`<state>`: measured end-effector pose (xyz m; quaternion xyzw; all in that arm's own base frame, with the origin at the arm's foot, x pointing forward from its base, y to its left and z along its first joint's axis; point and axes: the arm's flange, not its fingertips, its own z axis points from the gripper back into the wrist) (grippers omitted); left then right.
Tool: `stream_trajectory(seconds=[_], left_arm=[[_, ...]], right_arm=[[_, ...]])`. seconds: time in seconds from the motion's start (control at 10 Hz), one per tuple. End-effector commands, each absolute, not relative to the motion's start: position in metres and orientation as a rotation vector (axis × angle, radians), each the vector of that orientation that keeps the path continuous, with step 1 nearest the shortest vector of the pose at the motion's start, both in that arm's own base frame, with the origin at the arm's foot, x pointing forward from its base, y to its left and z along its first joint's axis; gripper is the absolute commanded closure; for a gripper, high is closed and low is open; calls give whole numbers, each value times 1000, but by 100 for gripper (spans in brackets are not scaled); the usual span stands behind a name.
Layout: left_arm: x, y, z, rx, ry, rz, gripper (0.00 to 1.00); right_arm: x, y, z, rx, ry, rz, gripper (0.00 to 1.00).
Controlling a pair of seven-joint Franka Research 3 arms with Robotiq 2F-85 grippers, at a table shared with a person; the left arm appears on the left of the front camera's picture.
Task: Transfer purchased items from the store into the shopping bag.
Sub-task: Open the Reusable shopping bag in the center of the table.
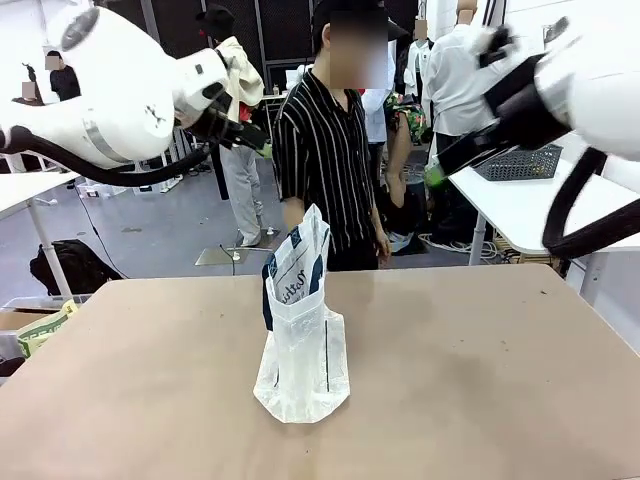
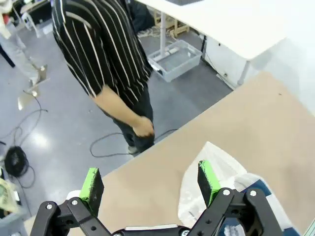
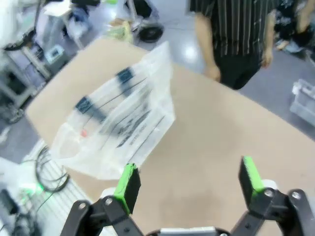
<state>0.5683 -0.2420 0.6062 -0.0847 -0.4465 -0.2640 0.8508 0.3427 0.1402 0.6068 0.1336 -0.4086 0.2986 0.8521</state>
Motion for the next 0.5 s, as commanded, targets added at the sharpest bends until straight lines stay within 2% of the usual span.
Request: stream_trajectory(seconds=[0.0,0.2,0.4], left_arm=[[569,-263,606,-185,-873,-505,0],[564,-281,585,-216,-723,-547,0],[567,-300,567,-271,-663,-603,0]], right_arm=[[345,188,611,301,-741,667,0],[341,241,603,277,-665,676,0],[345,277,588,255,-622,660,0]])
